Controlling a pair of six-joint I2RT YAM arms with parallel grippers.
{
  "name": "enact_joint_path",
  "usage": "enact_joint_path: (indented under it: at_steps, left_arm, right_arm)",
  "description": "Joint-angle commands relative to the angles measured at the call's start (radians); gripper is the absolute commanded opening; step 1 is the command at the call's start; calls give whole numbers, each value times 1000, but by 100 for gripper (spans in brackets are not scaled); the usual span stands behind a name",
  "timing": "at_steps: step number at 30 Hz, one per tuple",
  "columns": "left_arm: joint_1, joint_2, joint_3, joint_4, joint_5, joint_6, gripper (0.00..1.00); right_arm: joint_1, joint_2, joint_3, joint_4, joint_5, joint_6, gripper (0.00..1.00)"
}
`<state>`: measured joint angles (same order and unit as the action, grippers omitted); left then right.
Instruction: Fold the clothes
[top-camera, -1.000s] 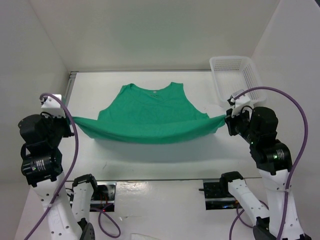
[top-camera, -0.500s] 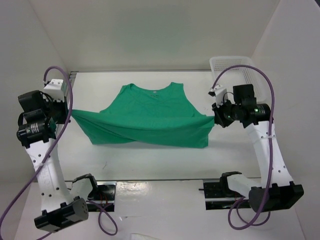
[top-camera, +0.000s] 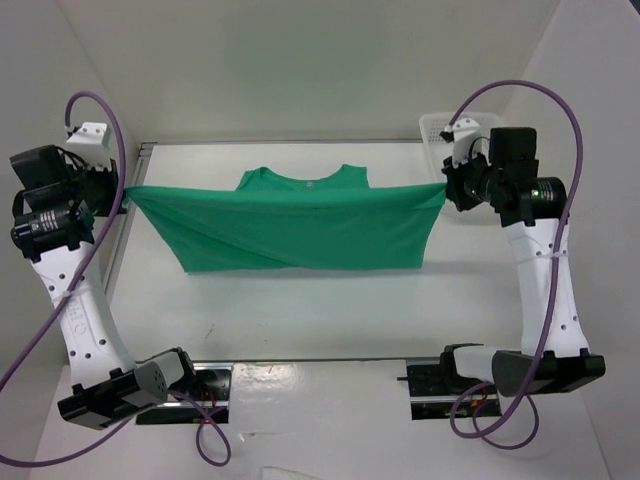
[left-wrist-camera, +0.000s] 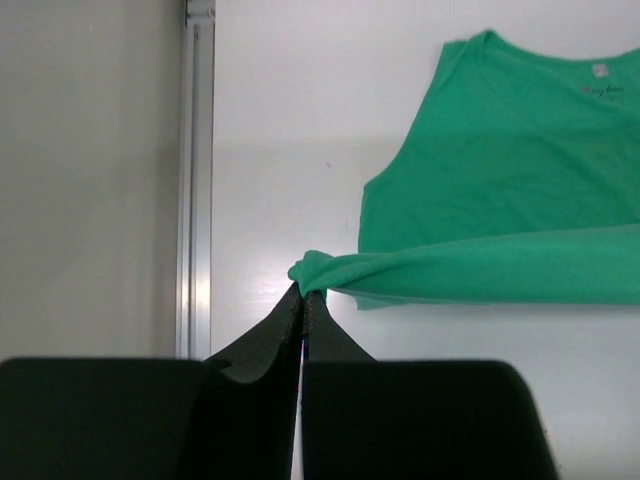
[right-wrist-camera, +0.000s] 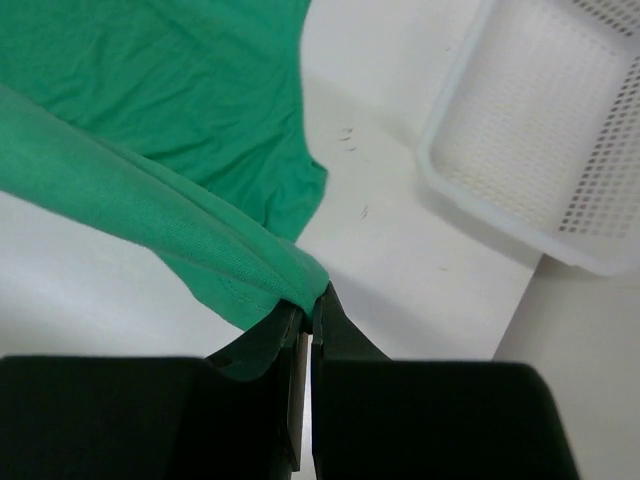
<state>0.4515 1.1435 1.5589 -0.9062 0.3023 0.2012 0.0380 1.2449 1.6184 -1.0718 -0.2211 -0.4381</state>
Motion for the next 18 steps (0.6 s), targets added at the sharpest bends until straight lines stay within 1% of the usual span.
enact_joint_path:
  at_steps: [1, 4, 11, 18]
  left_arm:
    - [9, 25, 113, 35, 35, -20, 0]
    - [9, 35, 135, 35, 35, -20, 0]
    - [9, 44, 135, 73, 46, -40, 0]
    - [-10, 64, 107, 93, 46, -49, 0]
  right_arm:
    - [-44, 24, 96, 59, 37, 32, 0]
    - [-88, 24, 107, 100, 37, 53, 0]
    - [-122, 14, 98, 179, 28, 88, 0]
    - [-156, 79, 118, 231, -18, 108, 0]
